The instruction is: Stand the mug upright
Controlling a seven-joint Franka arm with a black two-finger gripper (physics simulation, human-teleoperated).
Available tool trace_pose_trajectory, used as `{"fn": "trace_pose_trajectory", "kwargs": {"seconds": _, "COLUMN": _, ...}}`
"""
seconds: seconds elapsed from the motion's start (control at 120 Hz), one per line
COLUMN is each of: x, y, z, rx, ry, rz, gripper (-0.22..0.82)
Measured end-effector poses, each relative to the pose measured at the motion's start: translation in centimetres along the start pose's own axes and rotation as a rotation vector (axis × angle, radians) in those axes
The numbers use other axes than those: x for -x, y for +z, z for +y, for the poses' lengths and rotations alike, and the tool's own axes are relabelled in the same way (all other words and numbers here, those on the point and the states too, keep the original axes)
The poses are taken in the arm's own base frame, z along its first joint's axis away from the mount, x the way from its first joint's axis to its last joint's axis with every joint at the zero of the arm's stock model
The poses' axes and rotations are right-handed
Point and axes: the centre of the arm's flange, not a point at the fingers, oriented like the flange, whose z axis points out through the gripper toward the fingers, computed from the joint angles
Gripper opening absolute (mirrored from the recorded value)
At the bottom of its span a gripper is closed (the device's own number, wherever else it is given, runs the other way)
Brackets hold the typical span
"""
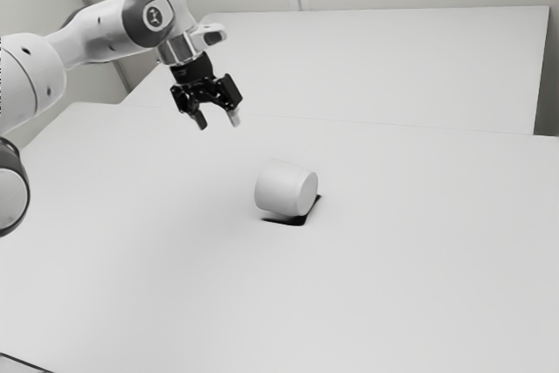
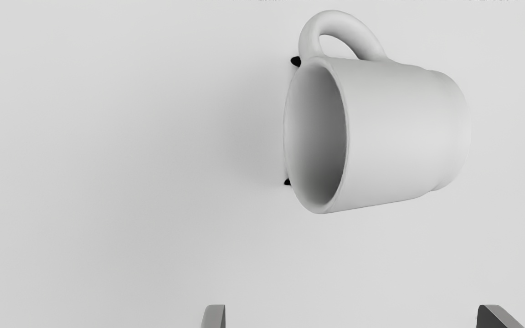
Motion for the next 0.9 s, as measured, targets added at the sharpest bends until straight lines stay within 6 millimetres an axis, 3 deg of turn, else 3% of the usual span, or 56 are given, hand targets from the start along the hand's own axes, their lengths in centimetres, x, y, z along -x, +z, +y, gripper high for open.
{"fn": "trace_pose_trajectory", "kwargs": {"seconds": 0.258, "x": -0.2, "y": 7.0, "z": -2.5, "rx": 0.169, "ry": -0.021, "rz": 0.025, "gripper": 0.6}}
{"fn": "trace_pose_trajectory", "kwargs": {"seconds": 0.683, "x": -0.9, "y": 14.1, "z": -4.1, "rx": 0.483, "ry": -0.036, "rz": 0.166, "gripper": 0.6}}
{"fn": "trace_pose_trajectory", "kwargs": {"seconds": 0.9, "x": -0.4, "y": 16.5, "z": -4.6, "rx": 0.62, "ry": -0.039, "rz": 0.23, "gripper": 0.6}}
